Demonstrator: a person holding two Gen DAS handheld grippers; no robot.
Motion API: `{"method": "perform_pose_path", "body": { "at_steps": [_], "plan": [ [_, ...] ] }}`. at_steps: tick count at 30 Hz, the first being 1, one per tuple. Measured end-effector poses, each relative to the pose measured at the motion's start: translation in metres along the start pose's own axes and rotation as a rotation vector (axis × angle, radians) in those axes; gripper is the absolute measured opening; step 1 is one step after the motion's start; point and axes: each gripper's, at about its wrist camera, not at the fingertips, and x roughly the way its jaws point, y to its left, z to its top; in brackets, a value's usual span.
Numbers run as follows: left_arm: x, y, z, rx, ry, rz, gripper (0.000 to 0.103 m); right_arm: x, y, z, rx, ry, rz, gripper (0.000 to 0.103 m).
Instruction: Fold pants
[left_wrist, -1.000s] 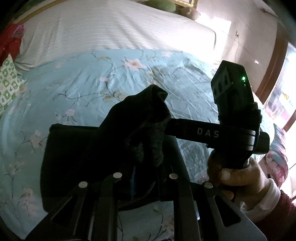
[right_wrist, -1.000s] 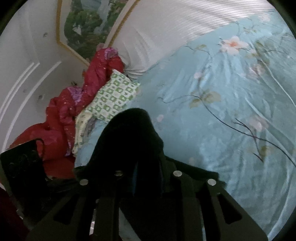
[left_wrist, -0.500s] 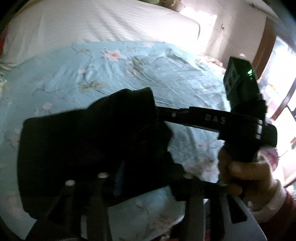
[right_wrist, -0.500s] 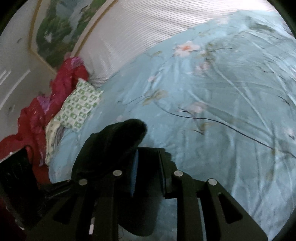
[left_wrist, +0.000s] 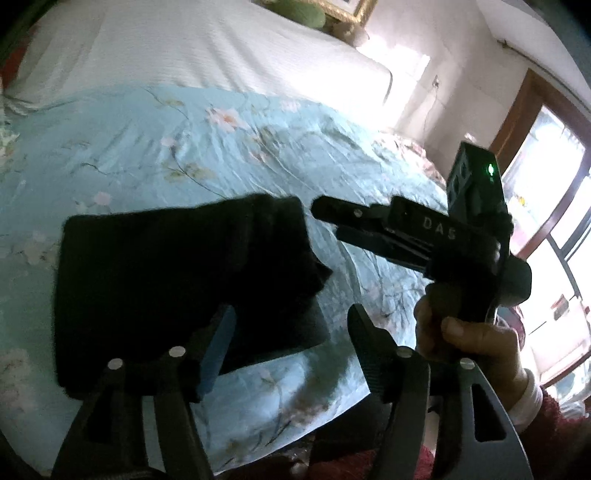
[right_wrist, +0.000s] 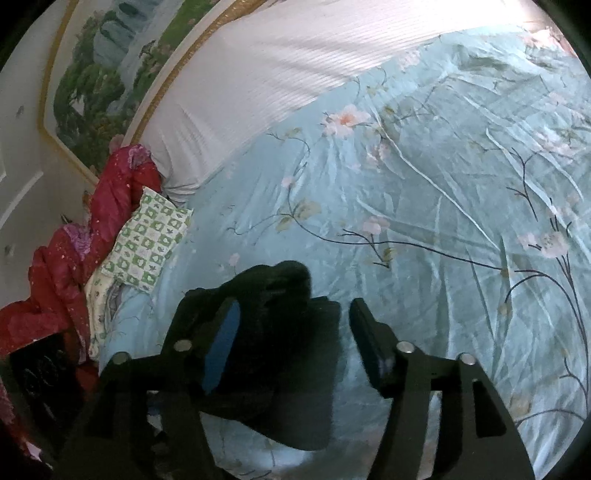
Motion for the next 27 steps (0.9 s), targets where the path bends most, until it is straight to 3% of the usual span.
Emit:
{"method": "perform_pose_path", "body": {
  "at_steps": [9, 17, 27],
  "plan": [
    [-0.039, 0.058, 0.008, -0.148, -0.080, 0.085, 0.078, 0.001, 0.026, 0.004, -0.029, -0.035, -0.068, 0.087],
    [-0.044, 0.111, 0.006, -0.275, -0.077, 0.145, 0.081, 0.010, 0.022, 0.001, 0.027, -0.024, -0.102, 0.088],
    [-0.029, 0.133, 0.006, -0.319, -0.049, 0.147, 0.081, 0.032, 0.019, -0.005, 0.068, 0.017, -0.100, 0.088]
  ]
}}
